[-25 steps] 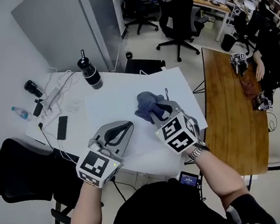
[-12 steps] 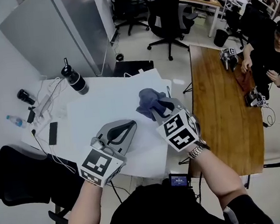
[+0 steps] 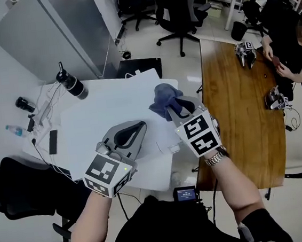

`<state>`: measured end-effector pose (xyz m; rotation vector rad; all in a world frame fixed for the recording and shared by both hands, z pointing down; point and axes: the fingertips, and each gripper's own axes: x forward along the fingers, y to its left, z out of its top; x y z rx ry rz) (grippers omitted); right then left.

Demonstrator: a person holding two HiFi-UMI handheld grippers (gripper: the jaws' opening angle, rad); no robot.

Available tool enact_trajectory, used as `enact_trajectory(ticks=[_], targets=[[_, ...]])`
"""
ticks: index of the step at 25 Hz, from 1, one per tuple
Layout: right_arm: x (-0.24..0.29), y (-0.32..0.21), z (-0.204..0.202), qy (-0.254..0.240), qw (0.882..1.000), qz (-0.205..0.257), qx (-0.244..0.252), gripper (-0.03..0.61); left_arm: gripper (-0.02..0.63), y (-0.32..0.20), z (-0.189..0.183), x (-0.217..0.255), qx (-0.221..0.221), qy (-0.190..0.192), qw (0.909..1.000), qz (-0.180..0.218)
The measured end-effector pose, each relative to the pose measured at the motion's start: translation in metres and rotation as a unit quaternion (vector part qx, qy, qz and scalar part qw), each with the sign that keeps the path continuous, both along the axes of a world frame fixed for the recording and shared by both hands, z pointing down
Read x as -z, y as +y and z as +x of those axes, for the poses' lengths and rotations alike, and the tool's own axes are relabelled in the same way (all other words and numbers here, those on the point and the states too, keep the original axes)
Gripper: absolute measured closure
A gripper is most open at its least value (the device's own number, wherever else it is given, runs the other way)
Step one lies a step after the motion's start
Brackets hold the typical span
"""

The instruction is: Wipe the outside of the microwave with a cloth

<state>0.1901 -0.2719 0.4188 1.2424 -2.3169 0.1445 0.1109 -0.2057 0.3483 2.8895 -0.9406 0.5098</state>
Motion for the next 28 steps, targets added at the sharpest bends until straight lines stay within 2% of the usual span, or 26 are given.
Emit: enact_trajectory(ticks=[11, 17, 28], targets=[[-0.026, -0.016, 0.034, -0.076, 0.997, -0.009, -0.015, 0.488, 0.607, -0.012, 0.035, -0.006, 0.024, -0.007, 0.9997, -0.008], [-0.055, -0.021, 0.038, -0.107, 0.994, -0.036, -0.014, 0.488, 0.607, -0.015, 0.040, -0.012, 0.044, -0.008, 0.9989, -0.015], [-0.127, -0.026, 0.041, -0.106, 0.989, -0.102, -0.023, 0.491, 0.607, -0.020, 0.034, -0.021, 0.077, -0.015, 0.9967, -0.020]])
